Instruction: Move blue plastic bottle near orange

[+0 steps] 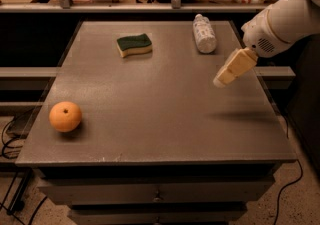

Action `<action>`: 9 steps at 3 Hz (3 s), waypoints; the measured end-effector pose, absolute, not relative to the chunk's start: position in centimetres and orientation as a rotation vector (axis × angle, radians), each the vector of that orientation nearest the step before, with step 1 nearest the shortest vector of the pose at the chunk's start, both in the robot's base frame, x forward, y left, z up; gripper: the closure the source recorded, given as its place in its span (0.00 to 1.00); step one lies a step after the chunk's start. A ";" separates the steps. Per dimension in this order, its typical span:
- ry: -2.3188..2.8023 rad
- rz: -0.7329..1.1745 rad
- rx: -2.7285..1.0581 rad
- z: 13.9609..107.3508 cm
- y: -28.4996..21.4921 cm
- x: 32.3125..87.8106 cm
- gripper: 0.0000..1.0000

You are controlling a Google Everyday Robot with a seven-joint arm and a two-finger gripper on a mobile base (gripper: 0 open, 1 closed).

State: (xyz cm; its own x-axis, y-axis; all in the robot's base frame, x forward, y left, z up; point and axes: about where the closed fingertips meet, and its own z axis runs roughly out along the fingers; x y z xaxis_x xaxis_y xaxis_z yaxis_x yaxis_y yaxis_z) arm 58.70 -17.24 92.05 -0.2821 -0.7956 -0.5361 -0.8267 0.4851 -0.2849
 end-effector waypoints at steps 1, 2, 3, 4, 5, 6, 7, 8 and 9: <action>2.070 0.108 -1.236 91.7 -17.3 61.2 0.00; 2.043 0.153 -1.141 90.8 -17.4 64.5 0.00; 2.025 0.186 -1.076 90.1 -17.4 66.9 0.00; 2.013 0.220 -1.048 89.6 -17.3 68.2 0.00; 2.005 0.340 -1.001 87.4 -16.5 72.6 0.00; 2.005 0.340 -1.001 87.4 -16.5 72.6 0.00; 2.008 0.348 -0.933 87.2 -16.5 73.0 0.00; 1.998 0.405 -0.804 86.6 -15.6 74.0 0.00; 1.975 0.445 -0.707 86.2 -14.5 75.7 0.00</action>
Offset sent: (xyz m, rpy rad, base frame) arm 0.1002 -0.0072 -0.0228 0.2645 -0.1050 -0.1324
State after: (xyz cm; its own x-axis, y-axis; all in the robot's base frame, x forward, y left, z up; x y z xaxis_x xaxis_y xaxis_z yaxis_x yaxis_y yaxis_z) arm 75.69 -14.53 86.21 -0.3754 -0.2941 -0.8790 -0.6426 0.7660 0.0182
